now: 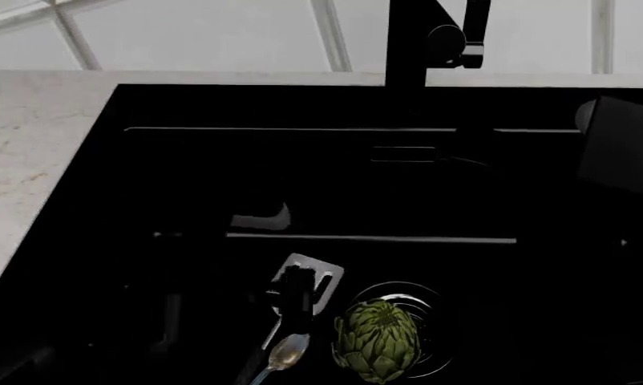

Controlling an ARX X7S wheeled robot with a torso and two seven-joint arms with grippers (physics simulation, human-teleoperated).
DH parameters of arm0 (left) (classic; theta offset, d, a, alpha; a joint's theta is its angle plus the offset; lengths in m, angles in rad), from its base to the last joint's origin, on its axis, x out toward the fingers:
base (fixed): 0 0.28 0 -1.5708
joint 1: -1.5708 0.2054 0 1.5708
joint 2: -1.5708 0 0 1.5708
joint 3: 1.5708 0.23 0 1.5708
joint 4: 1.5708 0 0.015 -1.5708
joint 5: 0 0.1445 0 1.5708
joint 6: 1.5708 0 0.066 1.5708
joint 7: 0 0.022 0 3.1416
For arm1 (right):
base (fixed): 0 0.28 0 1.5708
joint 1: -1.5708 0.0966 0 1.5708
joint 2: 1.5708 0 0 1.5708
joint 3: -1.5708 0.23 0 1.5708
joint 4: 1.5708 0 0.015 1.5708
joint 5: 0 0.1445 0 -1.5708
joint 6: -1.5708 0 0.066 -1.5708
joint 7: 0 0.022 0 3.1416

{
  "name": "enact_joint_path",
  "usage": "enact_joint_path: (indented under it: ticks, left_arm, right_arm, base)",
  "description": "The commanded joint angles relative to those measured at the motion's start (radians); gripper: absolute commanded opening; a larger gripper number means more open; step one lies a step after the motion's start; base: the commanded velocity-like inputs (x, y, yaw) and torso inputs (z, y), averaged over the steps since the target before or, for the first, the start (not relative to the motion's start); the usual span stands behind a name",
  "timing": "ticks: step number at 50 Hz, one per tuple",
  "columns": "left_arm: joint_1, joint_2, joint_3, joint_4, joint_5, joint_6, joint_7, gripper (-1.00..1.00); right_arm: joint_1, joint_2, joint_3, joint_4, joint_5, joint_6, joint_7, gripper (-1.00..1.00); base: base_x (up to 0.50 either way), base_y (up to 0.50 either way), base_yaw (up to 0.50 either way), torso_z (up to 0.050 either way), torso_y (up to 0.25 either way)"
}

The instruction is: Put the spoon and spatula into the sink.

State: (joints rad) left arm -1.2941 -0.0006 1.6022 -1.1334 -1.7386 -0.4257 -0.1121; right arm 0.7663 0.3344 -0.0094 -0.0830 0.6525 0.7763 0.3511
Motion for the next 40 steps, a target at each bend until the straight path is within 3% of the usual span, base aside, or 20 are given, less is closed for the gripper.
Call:
enact_joint_path:
  ticks: [1,6,11,15,40]
  left_arm:
    - [-0.103,0.001,-0.019,0.072,0.076,0.021,-0.011,1.00]
    - [-0.151,0.000,-0.018,0.086,0.119,0.040,-0.020,1.00]
    - [-0.197,-0.197,-0.043,0.485,0.117,0.060,-0.222,1.00]
    - [-0.232,-0.306,-0.055,0.698,0.117,0.056,-0.338,1.00]
    - [-0.240,-0.804,-0.115,1.499,0.113,0.098,-0.746,1.00]
  right_arm:
    - [0.004,0.003,-0.002,-0.003,0.005,0.003,0.003,1.00]
    - [0.004,0.005,0.000,-0.008,0.009,0.003,0.003,1.00]
    - [0.006,0.009,0.000,-0.015,0.014,0.007,0.004,1.00]
    - [0.006,0.010,-0.001,-0.020,0.016,0.011,0.008,1.00]
    - [0.002,0.019,0.002,-0.061,0.036,0.029,0.029,1.00]
  base:
    - [0.00,0.00,0.00,0.000,0.000]
    - [0.00,0.00,0.00,0.000,0.000]
    - [0.00,0.00,0.00,0.000,0.000]
    - [0.00,0.00,0.00,0.000,0.000]
    - [0.00,0.00,0.00,0.000,0.000]
